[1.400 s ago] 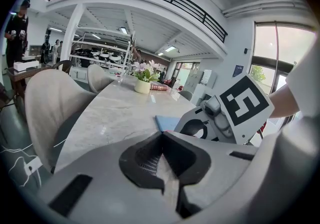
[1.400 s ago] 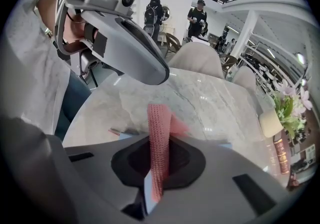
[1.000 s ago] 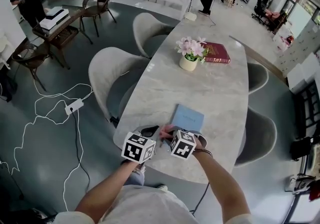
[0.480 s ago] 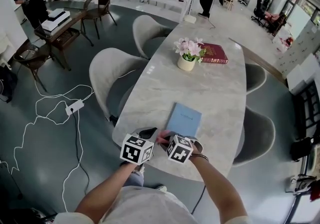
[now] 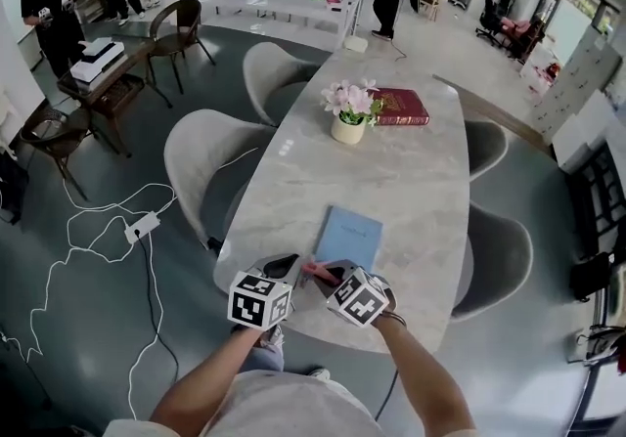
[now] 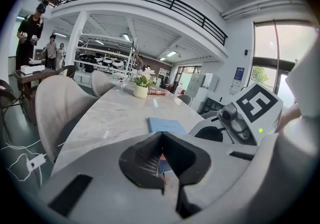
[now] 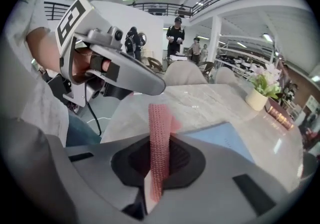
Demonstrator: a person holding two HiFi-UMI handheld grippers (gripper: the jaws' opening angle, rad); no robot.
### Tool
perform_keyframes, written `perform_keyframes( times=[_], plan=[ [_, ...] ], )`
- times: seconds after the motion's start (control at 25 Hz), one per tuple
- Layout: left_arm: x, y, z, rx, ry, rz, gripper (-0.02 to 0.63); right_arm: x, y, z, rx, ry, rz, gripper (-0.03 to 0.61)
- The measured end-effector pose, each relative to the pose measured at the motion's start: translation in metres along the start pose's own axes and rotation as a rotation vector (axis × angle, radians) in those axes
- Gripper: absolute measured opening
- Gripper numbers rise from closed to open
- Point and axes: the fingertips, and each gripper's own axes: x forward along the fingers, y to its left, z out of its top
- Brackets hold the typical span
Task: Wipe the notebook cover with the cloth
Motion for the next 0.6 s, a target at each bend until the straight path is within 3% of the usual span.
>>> perform_keyframes(
  times=[0.24, 0.6],
  plan=[
    [0.001, -0.016, 0.014, 0.033, -0.018, -0.009, 0.007, -0.048, -0.029, 0.005, 0.143, -0.132, -0.140, 0.015],
    [0.000, -0.054, 0.039, 0.104, -0.042, -0.044, 0.007, -0.125, -0.053, 0.004, 0.250, -0.292, -0.316, 0.015]
  ],
)
